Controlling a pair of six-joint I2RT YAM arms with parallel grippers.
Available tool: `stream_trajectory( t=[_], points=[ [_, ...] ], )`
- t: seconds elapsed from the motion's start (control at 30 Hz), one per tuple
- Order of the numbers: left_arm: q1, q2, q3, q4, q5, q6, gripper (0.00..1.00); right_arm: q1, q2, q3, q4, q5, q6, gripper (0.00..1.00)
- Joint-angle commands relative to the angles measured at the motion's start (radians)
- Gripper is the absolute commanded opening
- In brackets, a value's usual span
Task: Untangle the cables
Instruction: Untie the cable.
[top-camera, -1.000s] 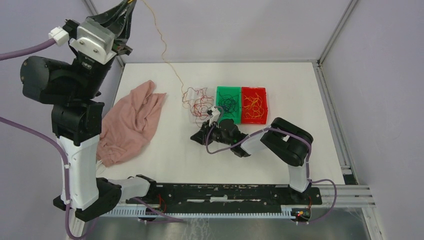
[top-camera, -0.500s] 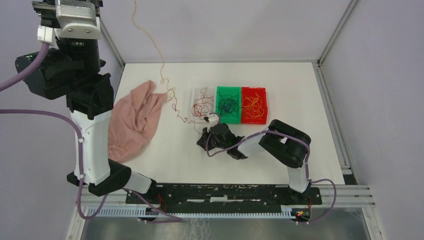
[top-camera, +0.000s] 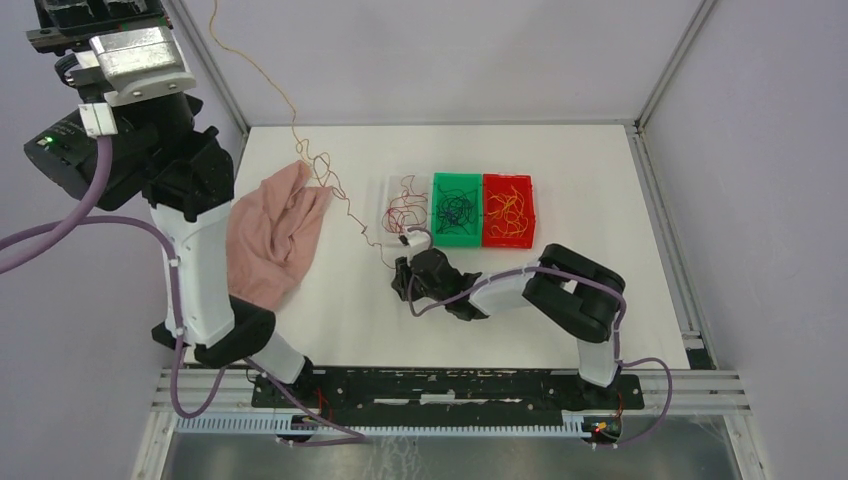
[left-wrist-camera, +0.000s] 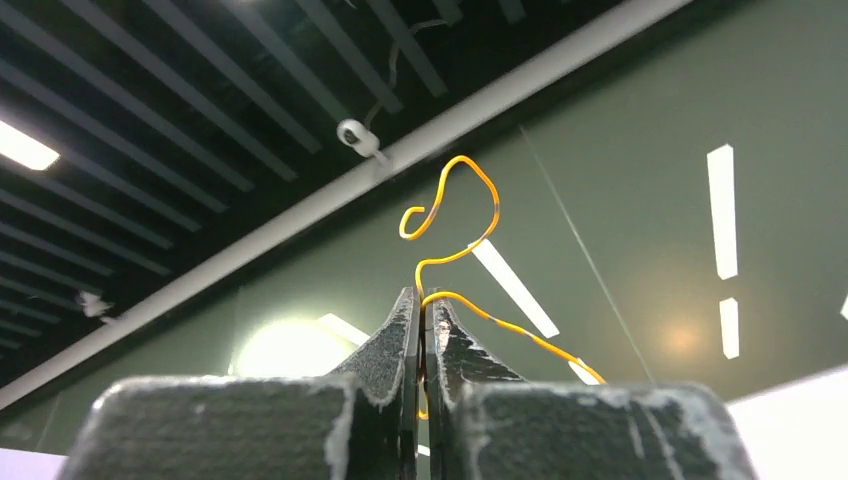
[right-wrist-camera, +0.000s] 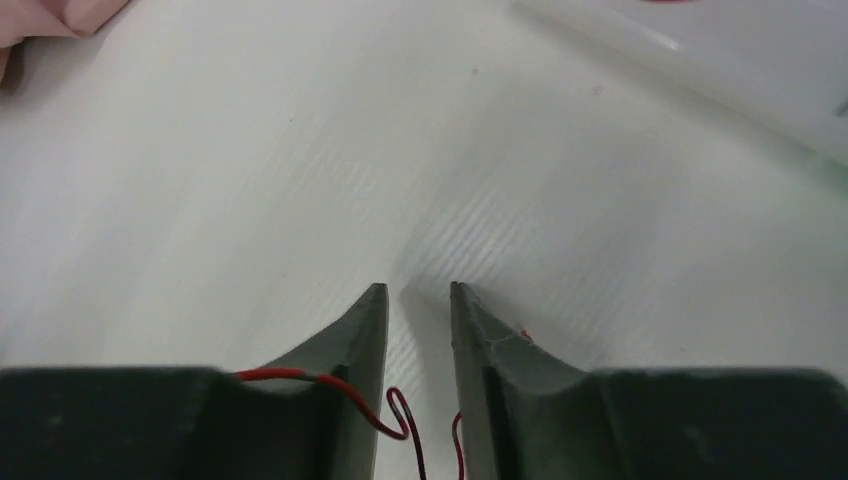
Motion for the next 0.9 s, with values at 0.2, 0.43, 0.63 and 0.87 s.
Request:
stream_trajectory(
  t=[0.2, 0.43, 0.63, 0.87],
  points=[
    [-0.006, -0.381, -0.679, -0.182, 0.013, -0.229, 0.03, 0.004, -0.322, -0.062, 0.106, -0.196, -0.242, 0.84],
    [-0.004, -0.473, -0.843, -0.222, 0.032, -0.266, 0.03, 0.001, -0.447, 0.048, -0.01, -0.352, -0.285, 0.97],
    [-0.005, -0.479, -0.839, -0.249, 0.051, -0.27, 0.03, -0.001, -0.51, 0.032, 0.003, -0.398, -0.275, 0.98],
    [-0.004, -0.495, -0.859, -0.253, 0.057, -0.271, 0.03, -0.035, -0.508, 0.044, 0.084, -0.45, -0.241, 0.95]
  ],
)
